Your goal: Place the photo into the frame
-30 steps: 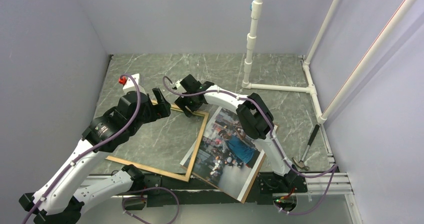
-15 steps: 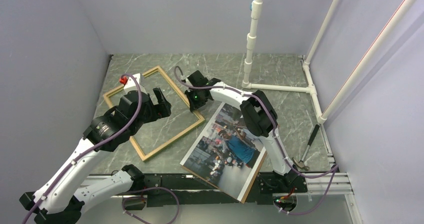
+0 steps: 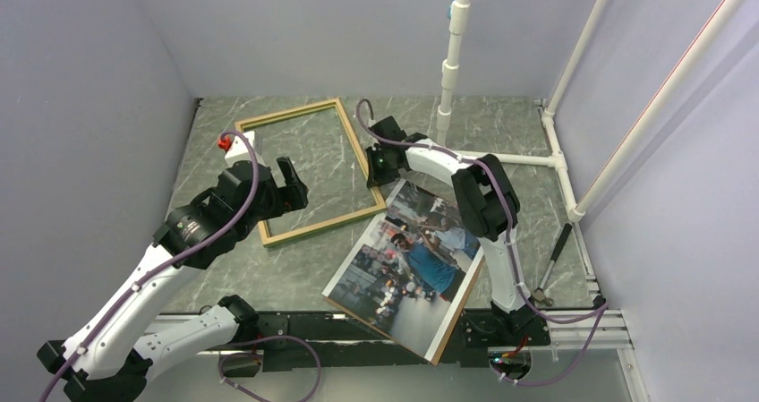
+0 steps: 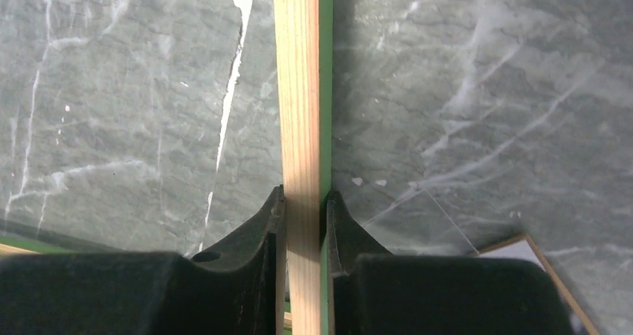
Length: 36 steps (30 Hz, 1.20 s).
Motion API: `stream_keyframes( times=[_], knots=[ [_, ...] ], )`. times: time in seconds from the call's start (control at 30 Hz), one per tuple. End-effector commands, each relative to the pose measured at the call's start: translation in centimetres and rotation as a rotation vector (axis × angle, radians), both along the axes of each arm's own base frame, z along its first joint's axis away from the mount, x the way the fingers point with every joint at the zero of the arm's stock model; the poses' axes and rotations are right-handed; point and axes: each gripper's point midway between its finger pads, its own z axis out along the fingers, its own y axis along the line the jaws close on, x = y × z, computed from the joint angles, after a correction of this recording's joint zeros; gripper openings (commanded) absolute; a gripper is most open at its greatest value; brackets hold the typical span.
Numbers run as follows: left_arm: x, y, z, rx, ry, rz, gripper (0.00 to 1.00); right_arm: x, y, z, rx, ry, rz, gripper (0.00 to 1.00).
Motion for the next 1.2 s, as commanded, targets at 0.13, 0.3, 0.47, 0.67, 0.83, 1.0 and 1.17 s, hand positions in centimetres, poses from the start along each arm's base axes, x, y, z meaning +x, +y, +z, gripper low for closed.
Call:
stream_keyframes(
  times=[0.13,0.3,0.47,0.67,0.83,1.0,1.17],
  knots=[
    [0.7,-0.3,0.3,0.012,-0.004,0.002,0.99,-2.1,-0.9,2.3,0.05,0.008,-0.18,0.0],
    [1.0,-0.8,-0.2,0.018,0.011,-0.01,0.99,-3.2,-1.6,2.6,0.089,0.003,-0.311,0.0],
    [1.2,-1.1,-0.5,0.022,0.02,-0.016,0.99,-4.1,-1.5,2.1,0.151,0.029,-0.418,0.0],
    [1.1,-1.1,-0.5,0.03,0.024,-0.022,0.99,-3.4,-0.6,2.5,0.141,-0.005,-0.439,0.0],
    [1.1,-1.0,-0.5,0.028,0.019,-0.018,0.99,-2.4,0.7,2.8,0.124,-0.017,-0.42,0.0],
    [1.1,-1.0,-0.5,0.031,0.022,-0.02,0.99,-1.6,2.3,2.5,0.116,-0.017,-0.399,0.0],
    [1.1,-0.9,-0.7,0.037,0.028,-0.016,0.99,-2.1,3.6,1.9,0.105,-0.008,-0.382,0.0]
  ],
)
